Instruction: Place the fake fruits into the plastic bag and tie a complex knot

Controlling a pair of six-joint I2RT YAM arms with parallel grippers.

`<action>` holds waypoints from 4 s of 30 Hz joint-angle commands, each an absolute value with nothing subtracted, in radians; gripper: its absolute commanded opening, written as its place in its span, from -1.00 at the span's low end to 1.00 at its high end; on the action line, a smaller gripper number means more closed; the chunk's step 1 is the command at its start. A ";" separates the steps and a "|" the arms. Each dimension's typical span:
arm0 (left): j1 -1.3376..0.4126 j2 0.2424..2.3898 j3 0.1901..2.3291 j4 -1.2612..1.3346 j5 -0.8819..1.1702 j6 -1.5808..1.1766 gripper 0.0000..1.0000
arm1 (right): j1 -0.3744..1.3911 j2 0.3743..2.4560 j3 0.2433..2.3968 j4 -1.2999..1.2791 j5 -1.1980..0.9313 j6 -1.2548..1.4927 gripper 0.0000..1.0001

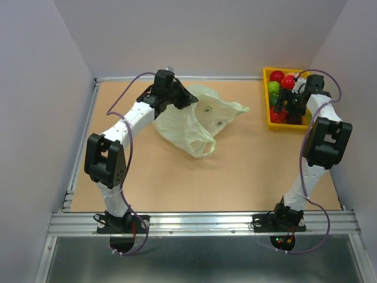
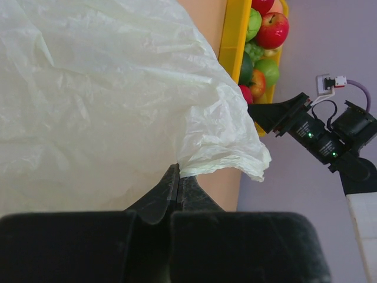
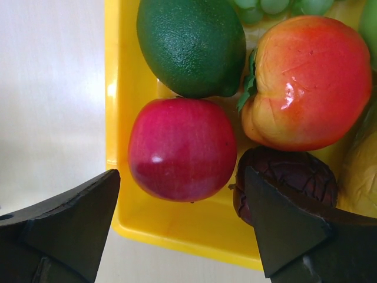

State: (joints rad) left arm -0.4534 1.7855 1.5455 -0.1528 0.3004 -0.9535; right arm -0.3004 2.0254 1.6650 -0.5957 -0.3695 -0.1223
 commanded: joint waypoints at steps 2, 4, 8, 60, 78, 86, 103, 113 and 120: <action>-0.449 1.726 1.525 -0.057 0.339 -1.034 -1.00 | -0.295 2.060 1.646 -0.543 -0.341 -0.109 0.81; -0.448 1.724 1.522 -0.054 0.334 -1.040 -1.00 | -0.285 2.069 1.641 -0.541 -0.337 -0.115 0.81; -0.449 1.720 1.516 -0.055 0.325 -1.055 -1.00 | -0.279 2.069 1.626 -0.543 -0.344 -0.123 0.79; -0.512 1.680 1.355 0.195 0.555 -1.422 -1.00 | 0.191 1.629 1.577 -0.492 -0.623 -0.031 -0.14; -0.466 1.674 1.235 0.379 0.621 -1.462 -1.00 | 0.344 1.668 1.437 -0.379 -0.433 -0.051 0.89; -0.446 1.667 1.210 0.377 0.598 -1.398 -1.00 | 0.328 1.565 1.404 -0.446 -0.396 -0.094 1.00; -0.433 1.681 1.249 0.337 0.568 -1.315 -1.00 | -0.196 1.689 1.566 -0.621 -0.522 -0.152 0.89; -0.426 1.681 1.247 0.342 0.571 -1.290 -1.00 | -0.201 2.015 1.882 -0.629 -0.327 -0.366 0.69; -0.423 1.687 1.253 0.339 0.565 -1.284 -1.00 | -0.201 2.111 1.947 -0.652 -0.261 -0.529 0.63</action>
